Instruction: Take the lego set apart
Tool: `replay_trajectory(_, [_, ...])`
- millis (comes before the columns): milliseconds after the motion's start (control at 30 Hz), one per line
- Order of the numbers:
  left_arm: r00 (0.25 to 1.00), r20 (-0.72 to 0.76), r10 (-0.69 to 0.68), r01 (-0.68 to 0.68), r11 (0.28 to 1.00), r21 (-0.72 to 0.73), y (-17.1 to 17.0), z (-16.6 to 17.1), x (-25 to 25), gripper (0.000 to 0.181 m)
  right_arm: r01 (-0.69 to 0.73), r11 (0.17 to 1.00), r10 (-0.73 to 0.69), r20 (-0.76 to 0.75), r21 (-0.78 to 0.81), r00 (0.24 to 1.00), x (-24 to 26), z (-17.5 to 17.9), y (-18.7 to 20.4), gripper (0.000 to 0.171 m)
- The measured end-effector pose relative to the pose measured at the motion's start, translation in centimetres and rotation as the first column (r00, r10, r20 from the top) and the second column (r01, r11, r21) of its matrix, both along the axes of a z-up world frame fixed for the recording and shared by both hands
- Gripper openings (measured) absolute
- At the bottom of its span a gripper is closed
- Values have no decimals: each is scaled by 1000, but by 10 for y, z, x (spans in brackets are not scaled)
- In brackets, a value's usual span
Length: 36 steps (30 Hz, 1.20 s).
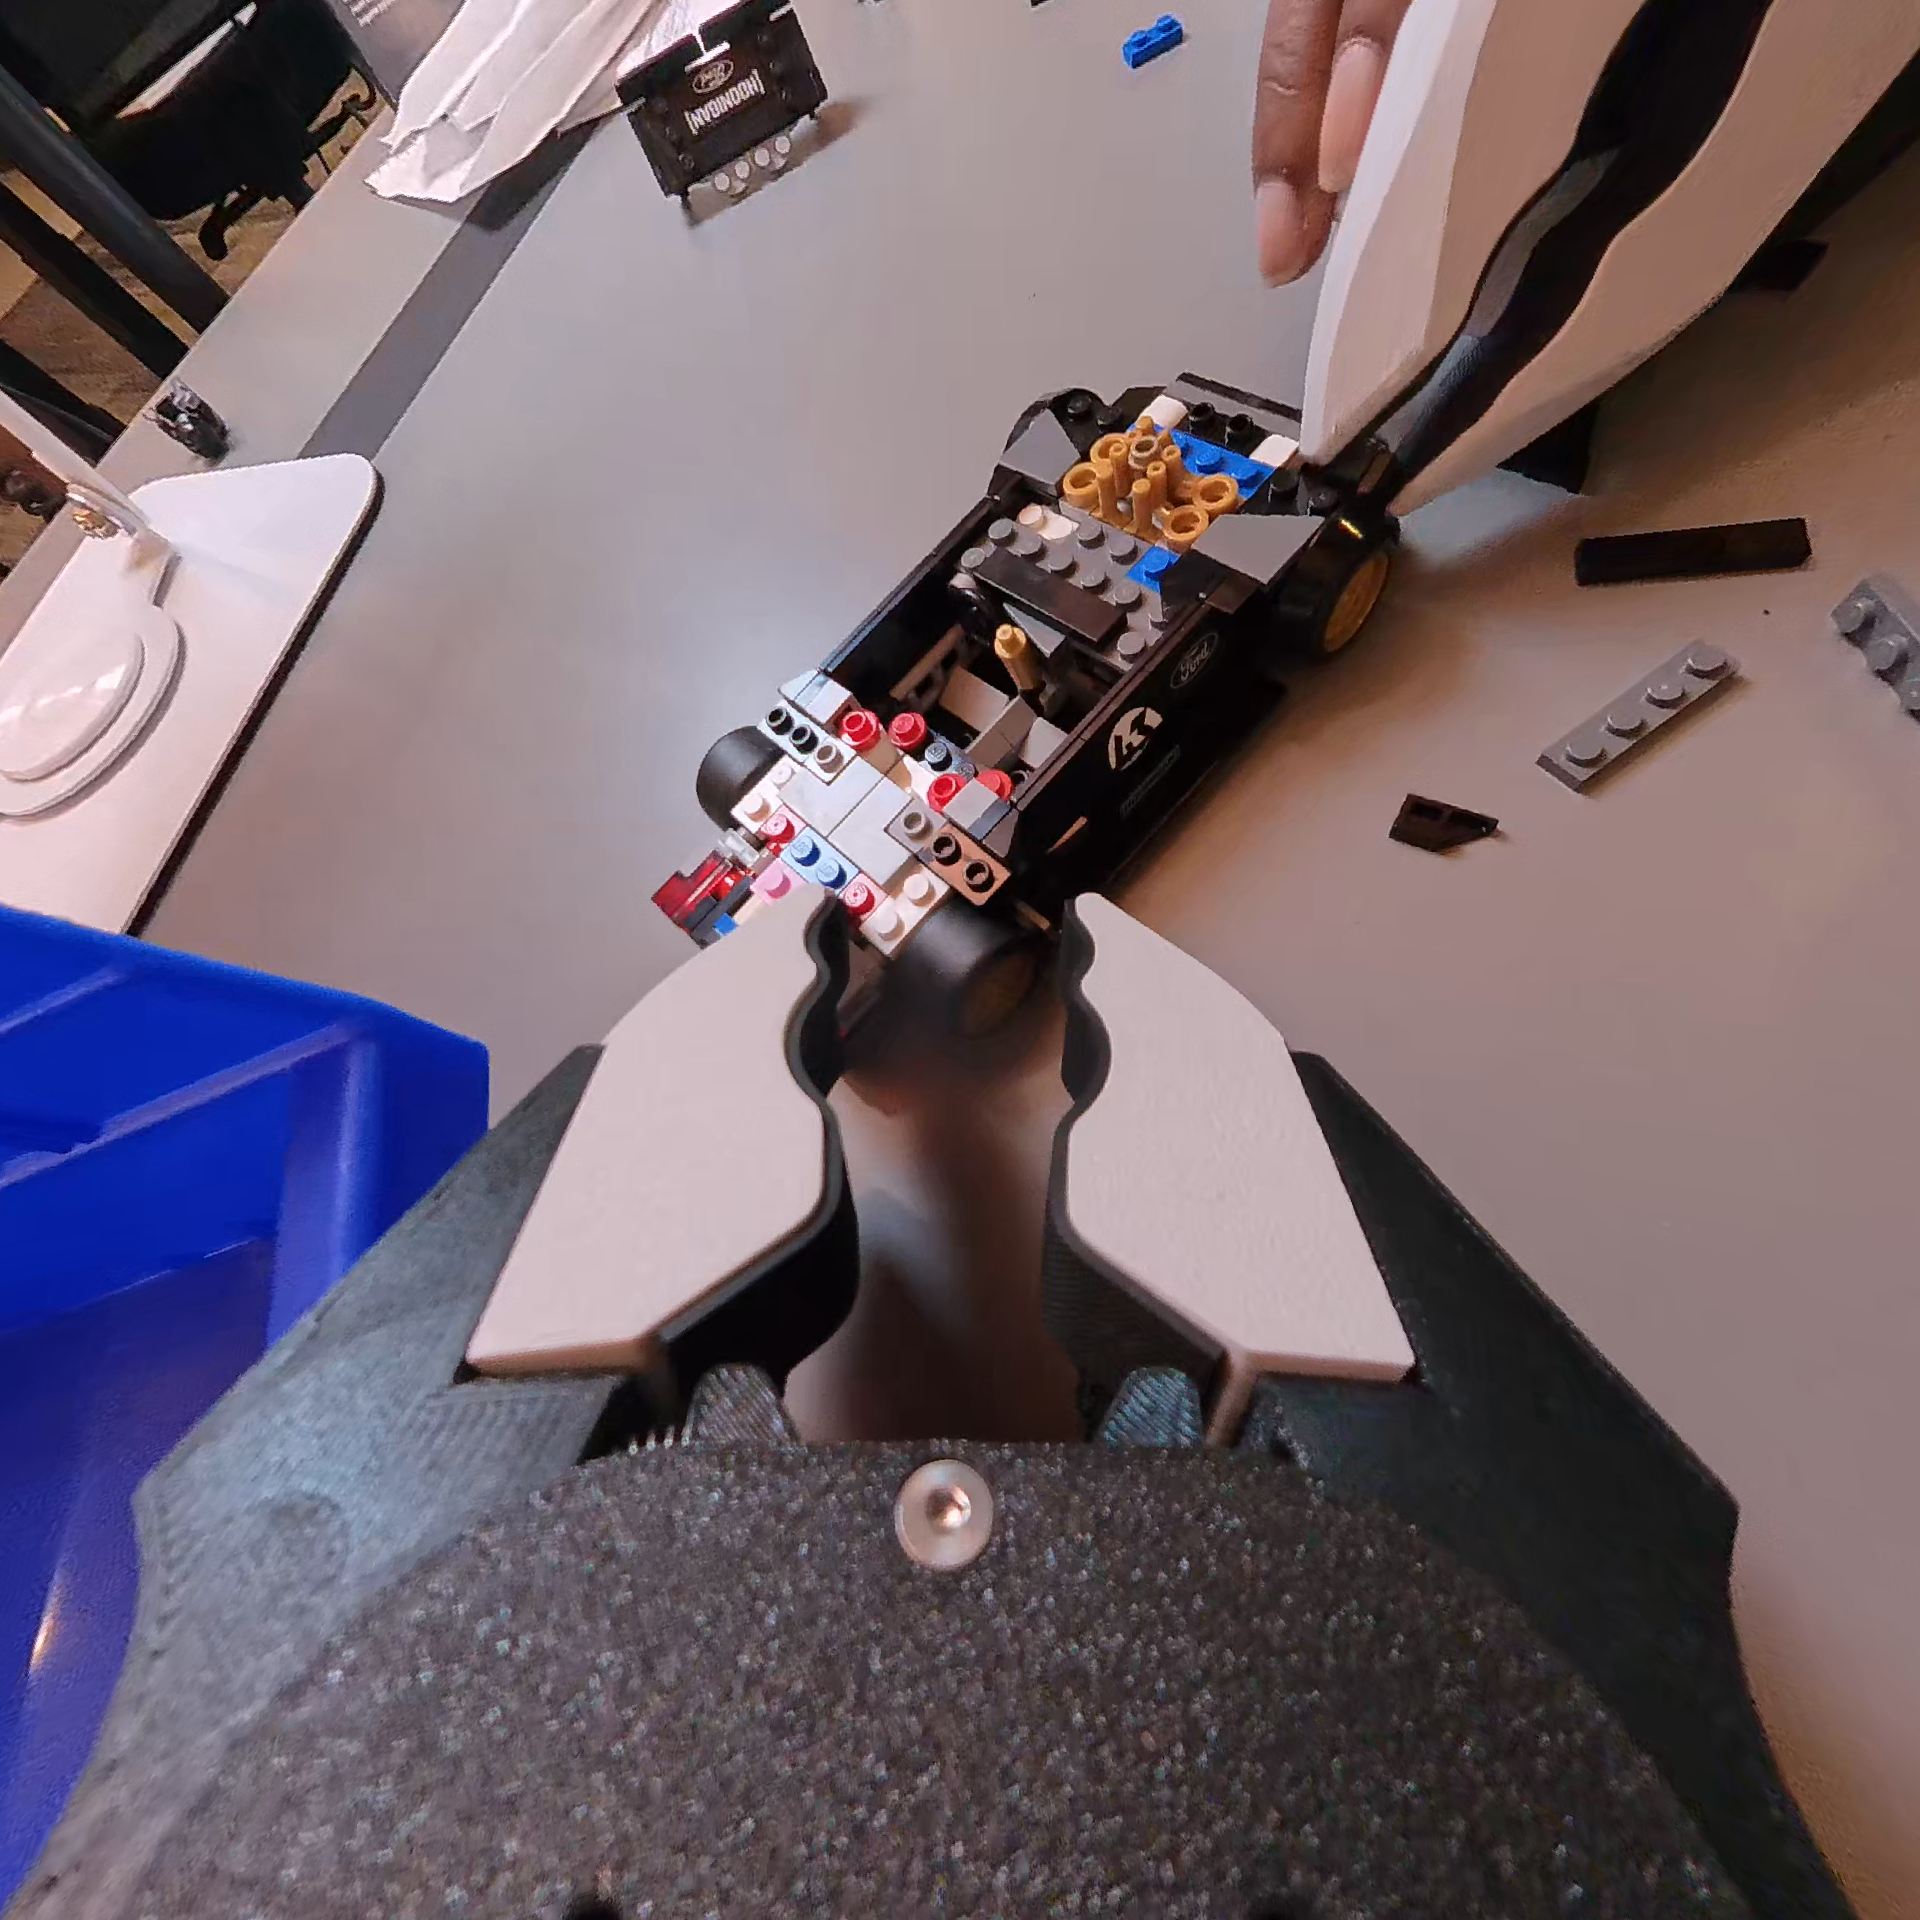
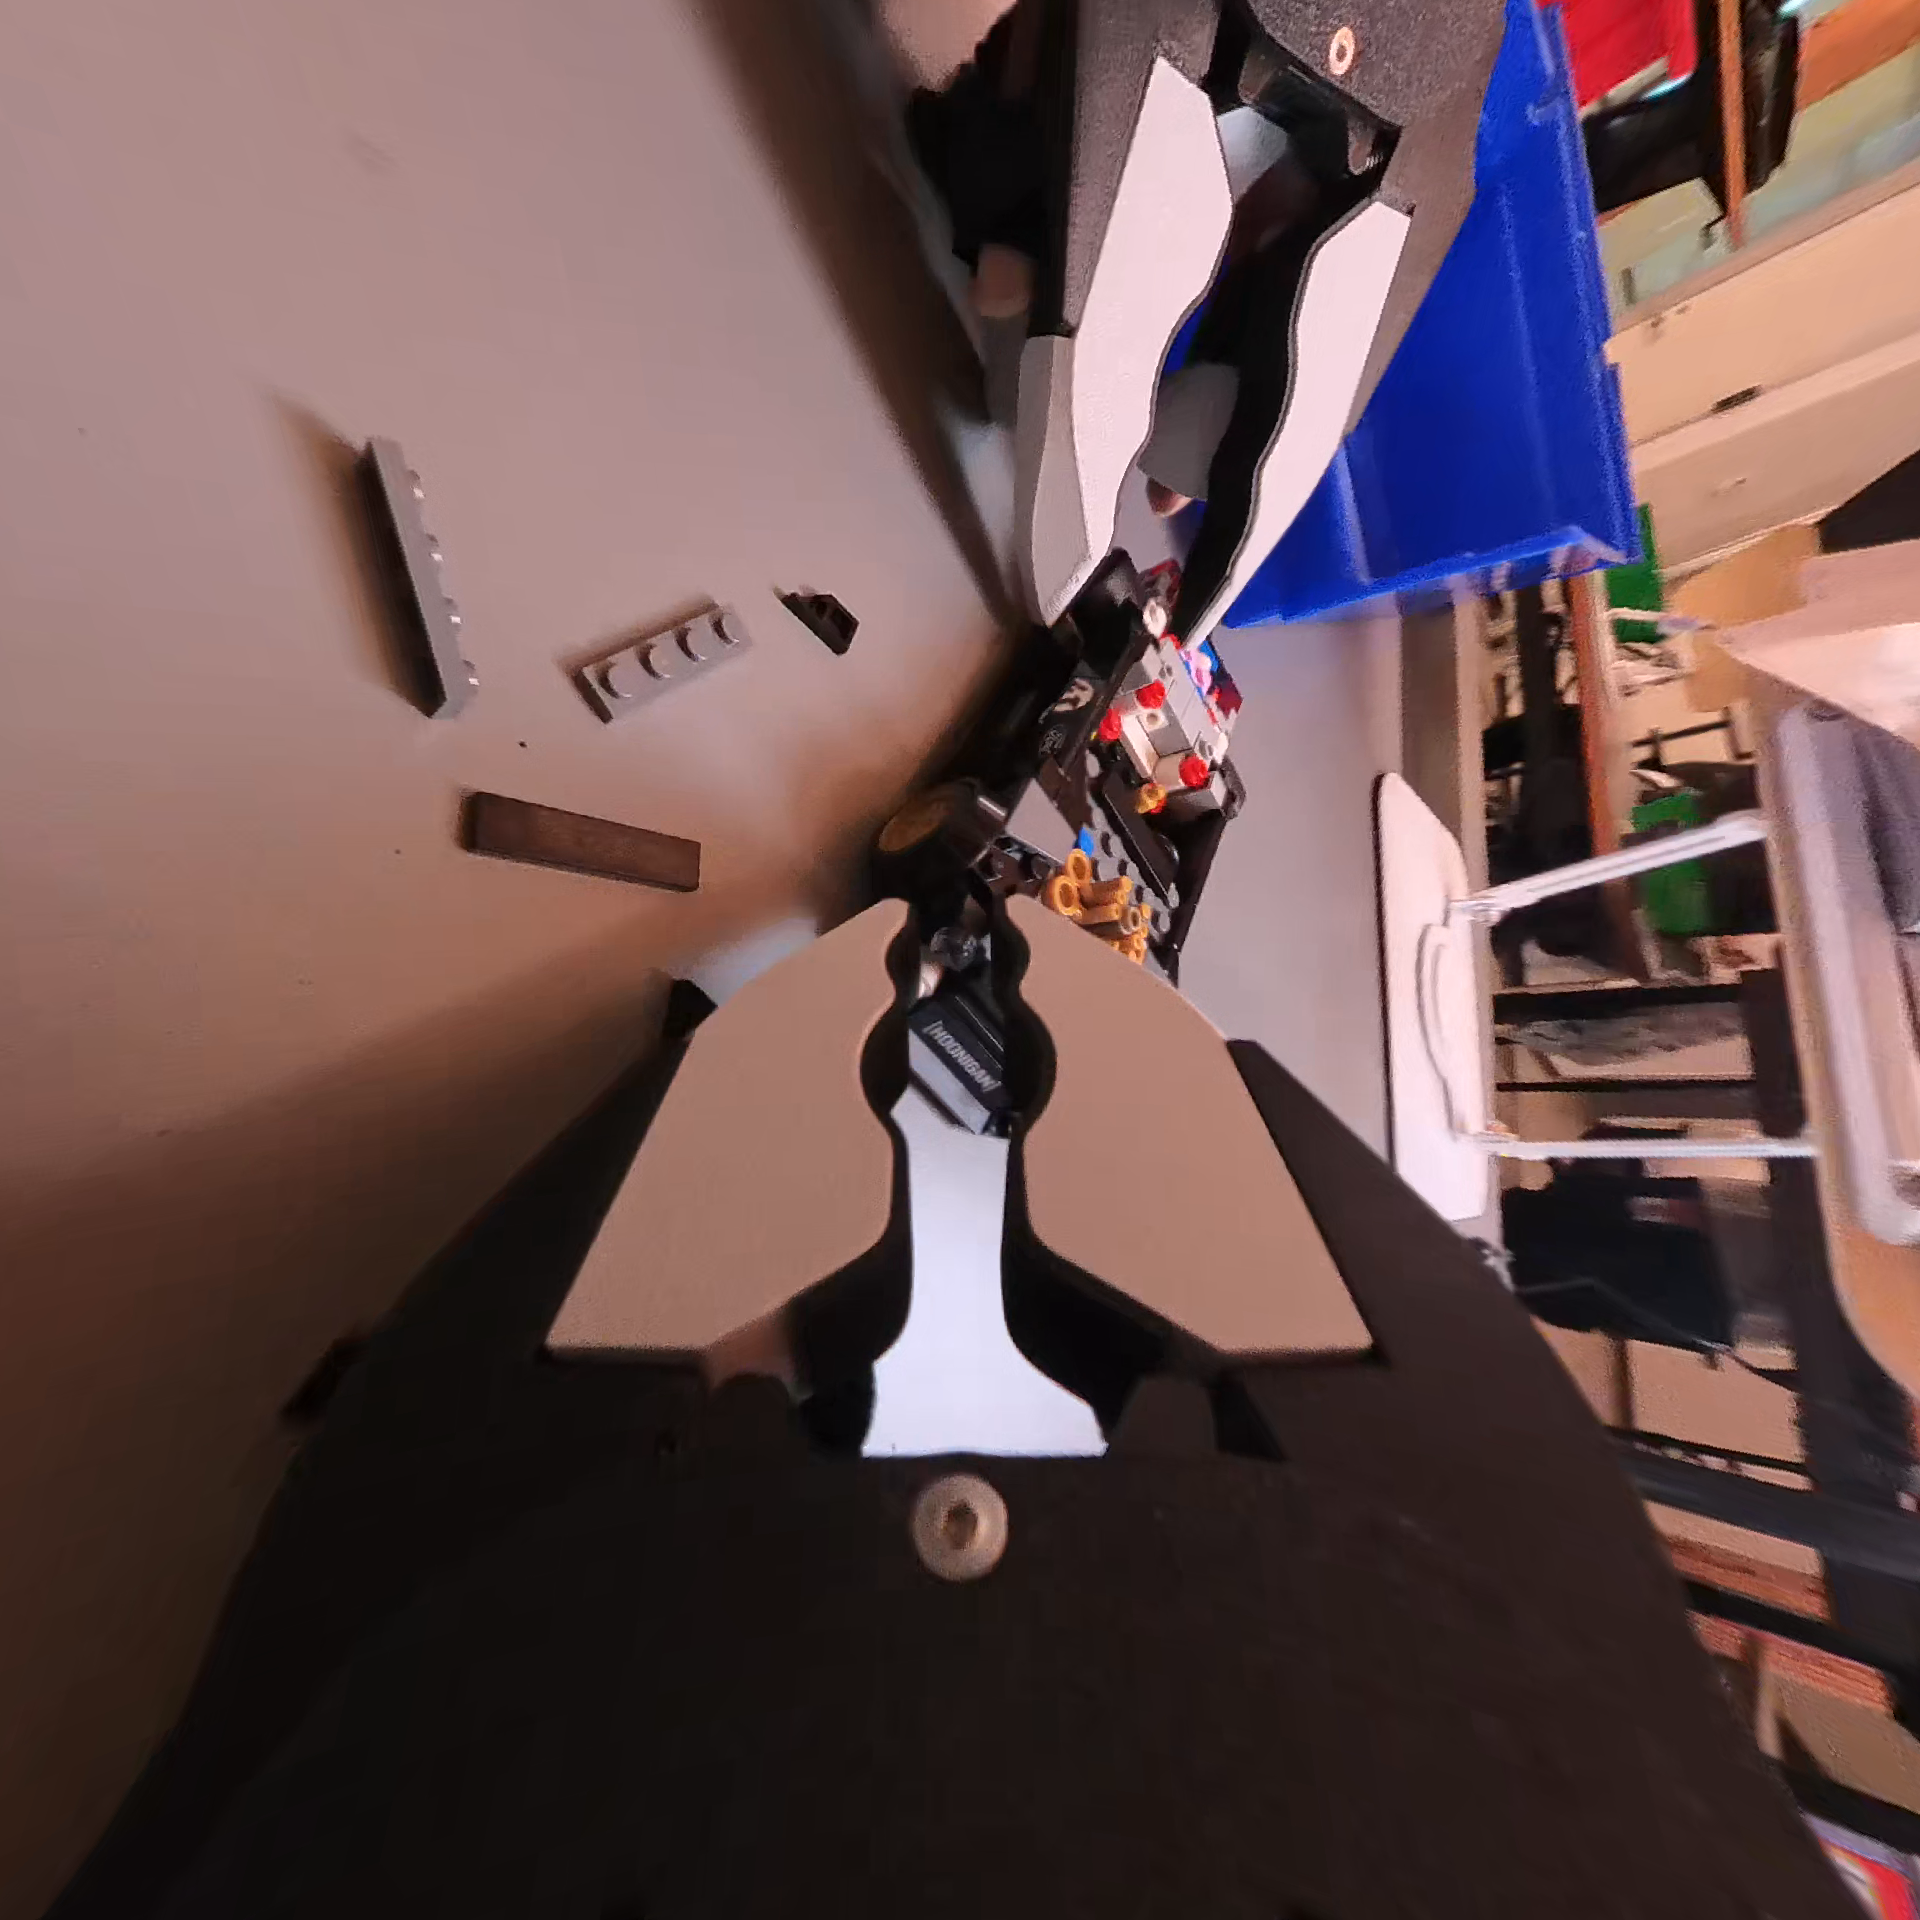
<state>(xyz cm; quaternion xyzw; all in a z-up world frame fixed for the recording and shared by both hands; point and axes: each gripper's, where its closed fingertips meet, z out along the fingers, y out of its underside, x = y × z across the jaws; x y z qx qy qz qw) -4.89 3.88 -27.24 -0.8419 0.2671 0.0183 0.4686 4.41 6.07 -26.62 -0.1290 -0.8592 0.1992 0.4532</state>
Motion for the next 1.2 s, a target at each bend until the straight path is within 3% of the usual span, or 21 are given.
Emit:
replay_trajectory(133, [1000, 4, 3, -3, 1000, 0, 0, 0, -1, 37, 18, 999, -15, -69, 41, 997, 0, 2, 2, 9])
replay_trajectory(367, [1000, -3, 2, -2, 1000, 3, 0, 0, 0, 37, 74, 995, -77, -42, -72, 996, 17, 0, 12, 8])
replay_trajectory(567, [1000, 3, 2, -2, 1000, 0, 0, 0, 0, 37, 113, 951, -146, -95, -289, 985, 26, 32, 26, 8])
replay_trajectory(667, [1000, 5, 2, -2, 1000, 0, 0, 0, 0, 37, 232, 886, -307, -133, -402, 942, 29, 57, 80, 8])
replay_trajectory(733, [1000, -1, 0, 0, 1000, 1, -1, 0, 0, 38, 396, 821, -496, -169, -412, 852, 38, 70, 153, 8])
replay_trajectory(833, [1000, 0, -2, 2, 1000, 0, -1, 0, 0, 39, 651, 614, -748, -68, -445, 660, 68, 57, 269, 8])
replay_trajectory(900, [1000, 1, -4, 4, 1000, -1, -1, 0, 1, 39, 747, 493, -826, 31, -445, 563, 85, 36, 318, 8])
replay_trajectory(1000, [1000, 4, -5, 5, 1000, -1, -1, 0, 1, 39, 765, 427, -824, 142, -481, 549, 85, 16, 342, 8])
replay_trajectory(1200, [999, 39, -24, 23, 999, 29, -3, 6, 3, 43, 793, 415, -800, 236, -446, 551, 67, -1, 354, 12])
